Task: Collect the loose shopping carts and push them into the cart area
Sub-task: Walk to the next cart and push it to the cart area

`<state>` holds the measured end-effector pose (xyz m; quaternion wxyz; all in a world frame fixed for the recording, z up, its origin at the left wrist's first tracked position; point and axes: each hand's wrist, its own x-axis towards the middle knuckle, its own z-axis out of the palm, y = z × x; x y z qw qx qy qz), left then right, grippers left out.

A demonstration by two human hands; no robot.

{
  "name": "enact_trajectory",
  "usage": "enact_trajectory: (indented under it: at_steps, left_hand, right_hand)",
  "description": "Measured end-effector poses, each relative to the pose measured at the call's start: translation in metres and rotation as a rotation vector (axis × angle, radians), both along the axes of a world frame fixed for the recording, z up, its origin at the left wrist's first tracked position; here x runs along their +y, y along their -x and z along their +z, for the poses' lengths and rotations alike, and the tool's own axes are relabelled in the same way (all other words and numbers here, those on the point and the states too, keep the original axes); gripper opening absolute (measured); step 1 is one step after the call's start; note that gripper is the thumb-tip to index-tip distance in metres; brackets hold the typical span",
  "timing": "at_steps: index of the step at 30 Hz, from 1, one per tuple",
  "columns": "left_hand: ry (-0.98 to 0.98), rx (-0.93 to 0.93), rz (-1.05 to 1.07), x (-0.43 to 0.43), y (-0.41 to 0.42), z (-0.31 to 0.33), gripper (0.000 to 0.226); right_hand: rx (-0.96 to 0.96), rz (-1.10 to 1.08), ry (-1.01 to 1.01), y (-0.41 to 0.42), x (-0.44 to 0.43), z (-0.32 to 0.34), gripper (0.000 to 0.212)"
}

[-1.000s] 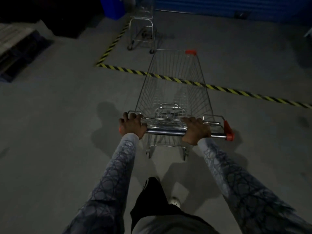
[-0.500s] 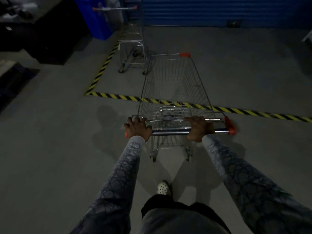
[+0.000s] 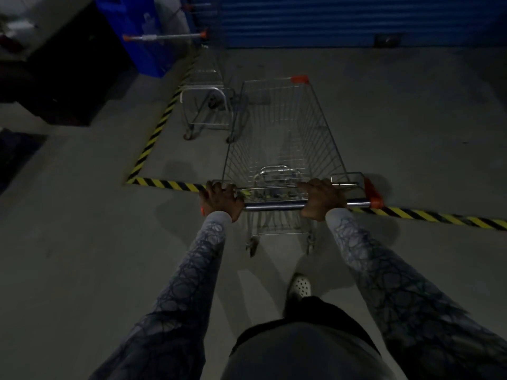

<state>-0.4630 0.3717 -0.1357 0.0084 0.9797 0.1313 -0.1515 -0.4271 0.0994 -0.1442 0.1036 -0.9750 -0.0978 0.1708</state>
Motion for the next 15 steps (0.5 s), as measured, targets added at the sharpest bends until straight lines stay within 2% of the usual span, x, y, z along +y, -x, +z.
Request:
enact_trajectory:
  at_steps: [4, 6, 8, 10, 11, 13, 15]
  left_hand:
    - [0.001, -0.067, -0.04, -0.003, -0.084, -0.003, 0.06]
    - [0.039, -0.169, -0.03, -0.009, -0.12, -0.008, 0.064]
    - [0.163, -0.309, 0.0, -0.018, -0.149, -0.014, 0.071]
    - [0.186, -0.396, -0.087, -0.027, -0.173, -0.031, 0.073]
    - [0.148, -0.39, -0.143, -0.031, -0.184, -0.041, 0.082]
    - [0.087, -0.307, -0.208, -0.041, -0.211, -0.058, 0.118]
    - [0.11, -0.312, -0.186, -0.046, -0.255, -0.067, 0.132]
  right_hand:
    - [0.032, 0.053, 0.071, -0.092, -0.003, 0.008, 0.091]
    - [0.061, 0.053, 0.094, -0.139, -0.003, 0.008, 0.093]
    - [0.069, 0.032, 0.119, -0.186, -0.001, 0.007, 0.092]
    - [0.058, 0.021, 0.157, -0.237, 0.002, 0.004, 0.089]
    - [0.051, 0.022, 0.173, -0.262, 0.004, 0.003, 0.087]
    - [0.04, 0.018, 0.186, -0.311, 0.008, 0.001, 0.085]
    - [0.007, -0.031, 0.178, -0.357, 0.013, -0.004, 0.084]
